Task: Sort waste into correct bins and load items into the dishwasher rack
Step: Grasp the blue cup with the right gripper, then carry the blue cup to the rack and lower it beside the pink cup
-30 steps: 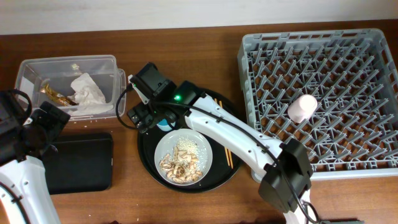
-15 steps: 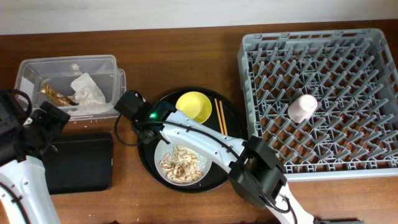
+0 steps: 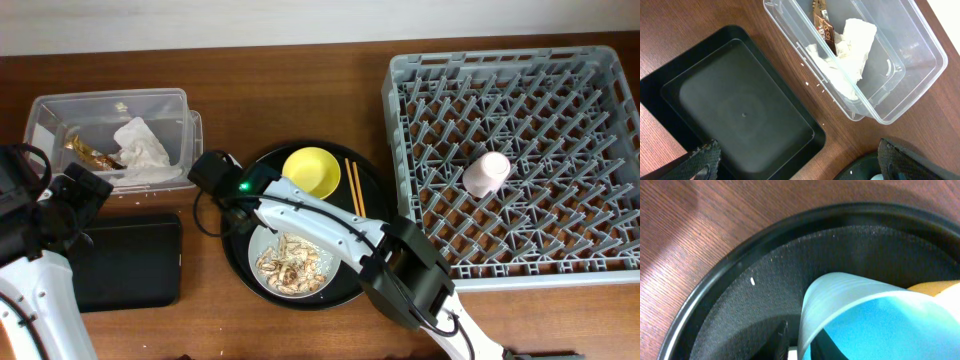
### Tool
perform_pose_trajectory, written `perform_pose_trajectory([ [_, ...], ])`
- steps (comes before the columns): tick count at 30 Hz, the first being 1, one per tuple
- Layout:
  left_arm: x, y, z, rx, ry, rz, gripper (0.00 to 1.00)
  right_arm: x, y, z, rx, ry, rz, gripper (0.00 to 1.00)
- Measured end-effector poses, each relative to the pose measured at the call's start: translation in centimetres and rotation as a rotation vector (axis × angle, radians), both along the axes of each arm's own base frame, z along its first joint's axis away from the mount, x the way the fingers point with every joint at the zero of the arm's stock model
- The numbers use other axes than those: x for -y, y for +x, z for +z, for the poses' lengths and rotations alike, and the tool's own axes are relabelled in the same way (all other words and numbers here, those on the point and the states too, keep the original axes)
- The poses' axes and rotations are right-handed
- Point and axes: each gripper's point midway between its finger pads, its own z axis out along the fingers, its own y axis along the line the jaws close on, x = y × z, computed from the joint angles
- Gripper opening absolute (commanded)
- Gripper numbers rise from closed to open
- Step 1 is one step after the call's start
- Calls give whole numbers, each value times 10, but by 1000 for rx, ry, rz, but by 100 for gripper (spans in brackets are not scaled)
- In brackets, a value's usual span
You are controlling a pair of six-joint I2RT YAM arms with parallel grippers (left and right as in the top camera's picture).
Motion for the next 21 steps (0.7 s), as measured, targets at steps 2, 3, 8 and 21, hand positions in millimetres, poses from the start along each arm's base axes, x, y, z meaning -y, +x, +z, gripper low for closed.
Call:
perform_pose_trajectory([
  [2,0,0,0,0,0,0,99,0,0,14,-3,-4,0,4],
  [3,0,0,0,0,1,0,99,-3,2,24,3,11,-9,4],
  [8,0,0,0,0,0,0,99,-3,6,114,46,80,-30,4],
  [21,0,0,0,0,1,0,99,202,30,331,166,434,-378,4],
])
